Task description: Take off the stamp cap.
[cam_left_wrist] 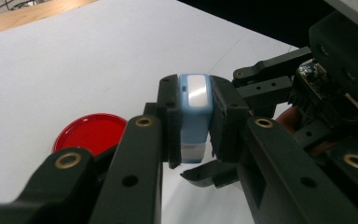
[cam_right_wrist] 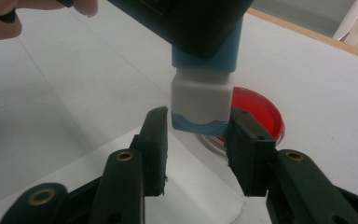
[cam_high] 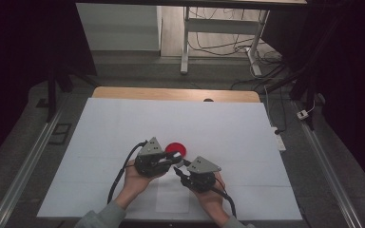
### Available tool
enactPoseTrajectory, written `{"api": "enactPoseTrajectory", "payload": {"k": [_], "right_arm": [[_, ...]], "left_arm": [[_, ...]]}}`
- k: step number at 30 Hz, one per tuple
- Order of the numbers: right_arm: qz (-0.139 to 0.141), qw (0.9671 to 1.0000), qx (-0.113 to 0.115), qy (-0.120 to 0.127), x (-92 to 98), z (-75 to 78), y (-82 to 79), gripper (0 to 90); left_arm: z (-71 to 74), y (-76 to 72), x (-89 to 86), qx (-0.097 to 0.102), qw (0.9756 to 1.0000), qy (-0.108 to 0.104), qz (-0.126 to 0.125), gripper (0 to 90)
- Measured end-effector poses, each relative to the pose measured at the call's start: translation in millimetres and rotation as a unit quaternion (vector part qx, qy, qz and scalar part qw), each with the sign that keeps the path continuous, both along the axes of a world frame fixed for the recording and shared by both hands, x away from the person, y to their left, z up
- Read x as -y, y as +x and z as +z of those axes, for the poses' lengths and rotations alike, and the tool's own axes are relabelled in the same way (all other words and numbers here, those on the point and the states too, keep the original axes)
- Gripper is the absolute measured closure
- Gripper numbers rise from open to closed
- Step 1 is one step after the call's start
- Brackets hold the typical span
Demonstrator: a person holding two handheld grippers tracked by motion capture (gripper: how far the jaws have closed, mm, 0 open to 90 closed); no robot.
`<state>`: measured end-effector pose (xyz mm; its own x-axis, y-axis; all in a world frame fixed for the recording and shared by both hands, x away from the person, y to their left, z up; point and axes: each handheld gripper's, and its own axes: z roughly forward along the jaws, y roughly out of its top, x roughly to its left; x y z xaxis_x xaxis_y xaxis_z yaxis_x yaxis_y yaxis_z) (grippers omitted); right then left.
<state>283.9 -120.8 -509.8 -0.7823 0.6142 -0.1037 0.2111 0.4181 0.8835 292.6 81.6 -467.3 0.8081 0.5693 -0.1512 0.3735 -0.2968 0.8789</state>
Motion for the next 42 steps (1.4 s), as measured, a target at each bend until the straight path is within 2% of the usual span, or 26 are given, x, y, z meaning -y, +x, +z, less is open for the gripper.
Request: {"api": "enactPoseTrajectory", "payload": {"k": [14,23,37,42], "right_arm": [[-0.005,0.9999,0.007,-0.005,0.4,0.5,-0.9,64.6],[-0.01,0.9997,0.023,-0.006,1.1,0.3,-3.4,65.3],[-0.004,0.9989,0.038,-0.028,1.1,-0.1,-4.0,65.7],[-0.007,0.999,0.038,-0.021,1.6,-0.4,-4.4,65.7]], "left_arm": [[-0.3,0.1,-0.6,0.001,1.0,-0.001,0.001,75.7],[-0.2,-0.9,-0.7,0.004,1.0,-0.006,0.001,75.8],[-1.2,-1.6,0.3,0.006,1.0,-0.003,0.003,75.9],[-0.9,-2.0,0.2,0.007,1.0,-0.006,0.004,75.9]]}}
